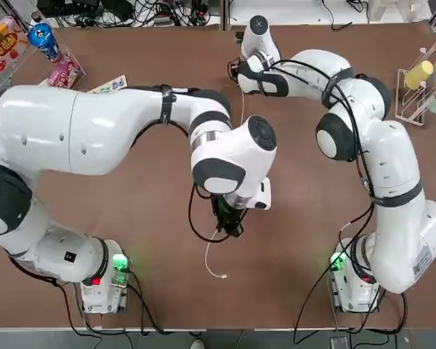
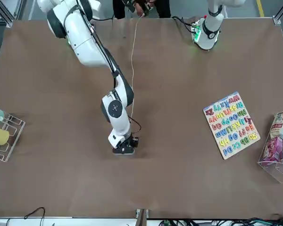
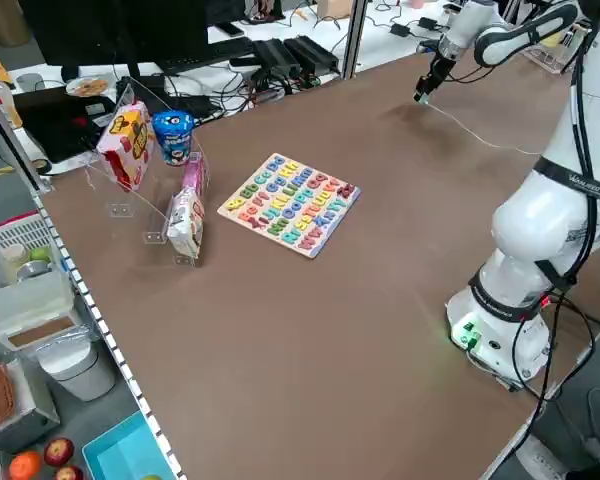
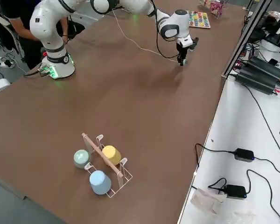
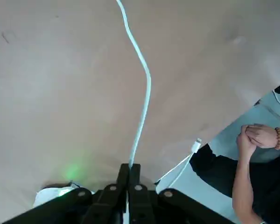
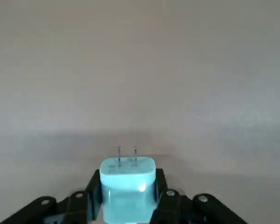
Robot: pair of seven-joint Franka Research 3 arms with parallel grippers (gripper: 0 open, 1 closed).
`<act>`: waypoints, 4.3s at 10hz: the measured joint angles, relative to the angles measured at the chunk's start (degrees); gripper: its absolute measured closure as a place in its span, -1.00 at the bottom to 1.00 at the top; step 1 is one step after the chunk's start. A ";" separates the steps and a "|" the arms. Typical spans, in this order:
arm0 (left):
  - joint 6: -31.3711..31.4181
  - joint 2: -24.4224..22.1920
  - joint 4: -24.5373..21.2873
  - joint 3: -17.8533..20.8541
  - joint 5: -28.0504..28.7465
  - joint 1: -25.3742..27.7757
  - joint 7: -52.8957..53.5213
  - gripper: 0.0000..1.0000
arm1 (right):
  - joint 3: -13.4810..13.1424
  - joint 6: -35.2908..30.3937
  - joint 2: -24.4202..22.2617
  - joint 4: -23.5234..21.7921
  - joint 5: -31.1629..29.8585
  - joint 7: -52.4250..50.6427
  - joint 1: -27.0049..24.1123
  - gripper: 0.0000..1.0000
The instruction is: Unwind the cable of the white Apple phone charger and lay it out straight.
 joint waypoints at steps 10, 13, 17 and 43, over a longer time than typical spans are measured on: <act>0.01 2.38 -0.36 0.45 2.23 2.49 1.70 0.95 | -1.92 3.82 2.95 3.88 -0.58 -5.41 -0.97 0.05; 0.04 4.27 -0.38 0.46 2.23 2.31 1.67 0.95 | -1.92 4.51 4.40 4.37 -0.59 -5.53 -1.20 0.05; 0.66 7.01 -0.38 0.62 2.24 2.50 1.60 0.95 | -1.93 4.95 5.36 4.82 -0.64 -5.54 -1.21 0.05; -16.03 6.58 25.12 6.11 8.69 38.23 -9.99 -1.00 | -1.96 -31.43 -8.74 8.50 1.25 -33.79 -18.51 -1.00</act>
